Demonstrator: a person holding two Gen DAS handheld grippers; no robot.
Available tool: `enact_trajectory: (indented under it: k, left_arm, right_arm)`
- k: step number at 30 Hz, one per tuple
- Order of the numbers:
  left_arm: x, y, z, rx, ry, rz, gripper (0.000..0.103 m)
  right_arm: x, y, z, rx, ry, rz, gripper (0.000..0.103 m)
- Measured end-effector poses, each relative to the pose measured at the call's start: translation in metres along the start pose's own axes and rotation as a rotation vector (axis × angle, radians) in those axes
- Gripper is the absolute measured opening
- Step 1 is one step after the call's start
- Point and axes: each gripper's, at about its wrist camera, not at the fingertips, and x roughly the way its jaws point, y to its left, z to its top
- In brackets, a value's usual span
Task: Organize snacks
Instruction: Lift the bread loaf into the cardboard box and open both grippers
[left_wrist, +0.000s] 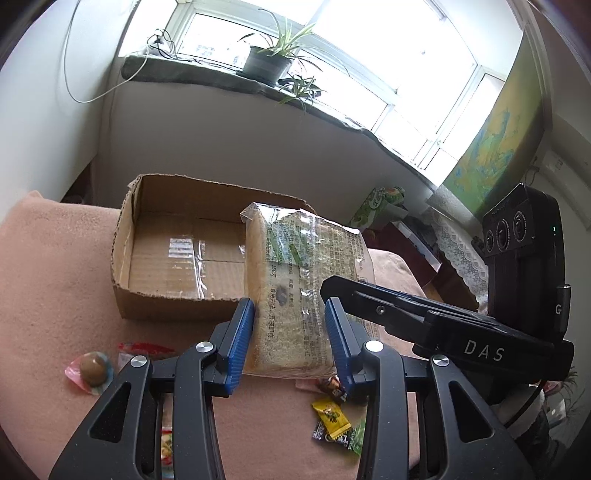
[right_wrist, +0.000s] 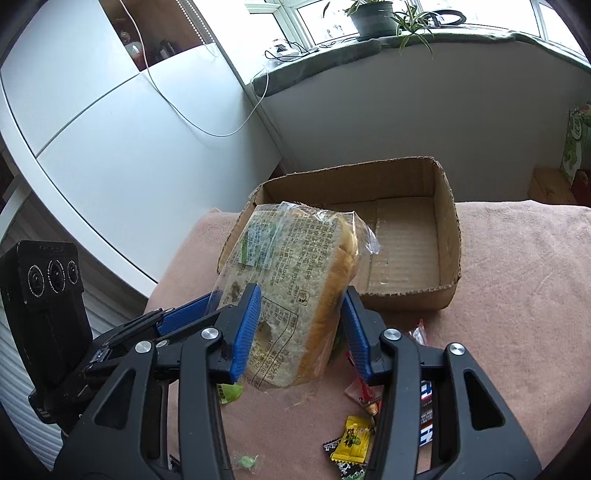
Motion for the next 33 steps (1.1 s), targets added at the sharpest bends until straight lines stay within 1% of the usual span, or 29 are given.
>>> enact_trajectory:
  k: [6,10,15,21,26,30,31,33]
  left_arm:
    - [0.015,0.004,0.023,0.004,0.002,-0.001,0.037]
    - [0.025,0.013,0.033,-0.018,-0.002,0.005,0.037]
    - [0.037,0.025,0.043,-0.047,-0.003,0.021,0.037]
    - [0.048,0.035,0.048,-0.046,0.015,0.049,0.037]
    - [0.055,0.043,0.050,-0.059,0.028,0.061,0.037]
    - [0.057,0.043,0.052,-0.046,0.029,0.092,0.037]
    - [0.056,0.043,0.053,-0.047,0.029,0.091,0.037]
    - [0.053,0.043,0.053,-0.050,0.024,0.086,0.037]
  right_arm:
    - [0.010,-0.011,0.026,-0.010,-0.009,-0.002,0.047]
    - [0.021,-0.014,0.042,-0.009,-0.005,0.002,0.047]
    - [0.035,-0.018,0.055,-0.012,0.013,0.014,0.047]
    - [0.050,-0.021,0.056,-0.026,0.039,0.031,0.047]
    - [0.064,-0.025,0.059,-0.011,0.056,0.028,0.047]
    - [0.067,-0.024,0.058,-0.024,0.051,0.002,0.048]
    - [0.068,-0.022,0.059,-0.033,0.051,-0.009,0.050]
    - [0.068,-0.019,0.058,-0.053,0.050,-0.027,0.050]
